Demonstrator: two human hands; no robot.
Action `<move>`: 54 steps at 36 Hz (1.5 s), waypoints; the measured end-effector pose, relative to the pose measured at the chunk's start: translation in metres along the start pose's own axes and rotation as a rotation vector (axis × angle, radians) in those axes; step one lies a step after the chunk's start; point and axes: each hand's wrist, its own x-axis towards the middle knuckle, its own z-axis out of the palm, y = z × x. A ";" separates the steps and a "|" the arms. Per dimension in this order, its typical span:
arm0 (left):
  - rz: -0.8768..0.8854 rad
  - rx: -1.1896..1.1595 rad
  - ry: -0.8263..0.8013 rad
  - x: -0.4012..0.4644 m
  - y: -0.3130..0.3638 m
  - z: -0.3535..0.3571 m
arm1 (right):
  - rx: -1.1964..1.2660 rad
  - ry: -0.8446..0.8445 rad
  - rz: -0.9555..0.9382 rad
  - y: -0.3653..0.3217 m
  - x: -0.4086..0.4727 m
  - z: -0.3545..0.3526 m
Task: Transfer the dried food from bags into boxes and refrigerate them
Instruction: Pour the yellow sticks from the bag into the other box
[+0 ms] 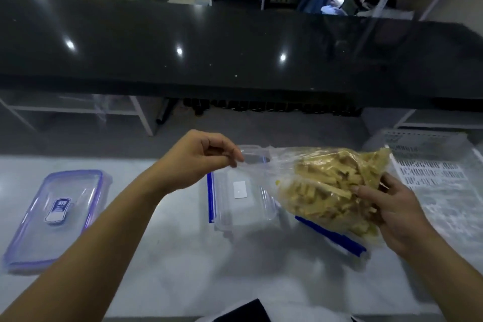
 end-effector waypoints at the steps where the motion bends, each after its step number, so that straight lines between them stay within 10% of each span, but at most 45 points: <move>1: 0.016 0.038 0.015 0.000 -0.006 0.000 | -0.023 0.017 0.000 0.000 -0.002 0.005; 25: -0.026 0.112 0.361 -0.025 -0.088 0.040 | -0.462 0.111 -0.352 -0.027 -0.005 0.073; 54: -0.089 0.112 0.412 -0.025 -0.091 0.044 | -0.507 0.090 -0.330 -0.026 0.020 0.076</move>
